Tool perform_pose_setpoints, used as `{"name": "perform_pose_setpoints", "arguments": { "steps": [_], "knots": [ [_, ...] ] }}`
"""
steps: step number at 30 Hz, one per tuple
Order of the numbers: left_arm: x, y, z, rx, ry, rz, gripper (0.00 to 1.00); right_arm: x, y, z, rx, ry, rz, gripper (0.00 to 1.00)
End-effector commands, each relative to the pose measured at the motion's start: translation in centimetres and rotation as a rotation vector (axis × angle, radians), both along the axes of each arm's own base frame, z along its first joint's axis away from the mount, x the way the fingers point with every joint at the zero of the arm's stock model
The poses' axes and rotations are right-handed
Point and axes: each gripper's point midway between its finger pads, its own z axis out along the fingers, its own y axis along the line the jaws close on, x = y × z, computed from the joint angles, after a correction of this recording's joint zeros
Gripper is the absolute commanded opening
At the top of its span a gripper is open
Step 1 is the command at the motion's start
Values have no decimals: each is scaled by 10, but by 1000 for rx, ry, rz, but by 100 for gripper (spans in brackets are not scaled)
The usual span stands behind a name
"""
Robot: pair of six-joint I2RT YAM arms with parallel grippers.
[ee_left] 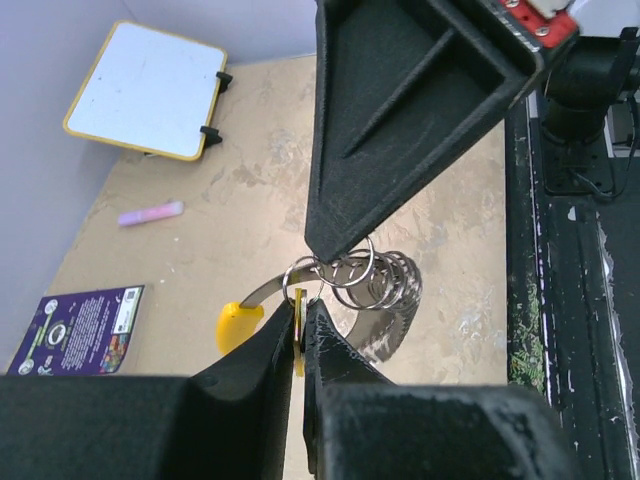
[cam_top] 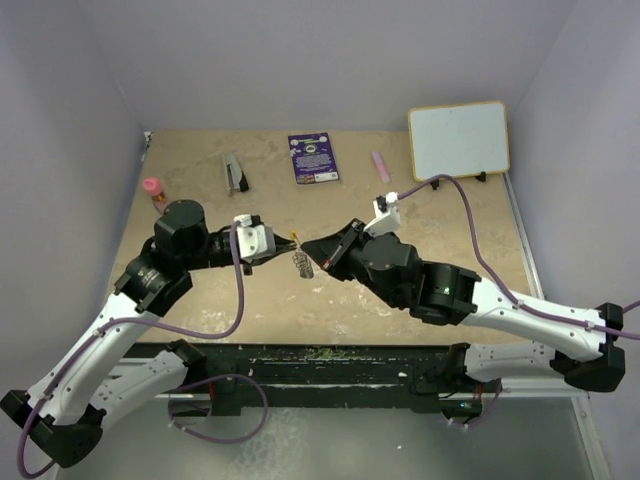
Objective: Put the keys on the keyring
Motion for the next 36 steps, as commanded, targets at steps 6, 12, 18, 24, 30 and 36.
{"name": "perform_pose_setpoints", "arguments": {
  "steps": [6,12,18,24,30,36],
  "knots": [
    [-4,2,27,-47,-133,-24,17,-5,5,11,149,12,83,0],
    [-3,5,36,-22,-223,-29,37,-9,3,10,185,28,127,0],
    [4,16,34,50,-301,17,47,-15,-3,9,183,37,175,0],
    [-22,10,37,34,-312,-122,62,-19,-2,10,165,41,233,0],
    [-83,-1,26,-30,-239,-471,98,-22,2,8,161,60,284,0],
    [-66,-5,2,24,-170,-429,98,-28,5,6,154,79,321,0]
  ]
}}
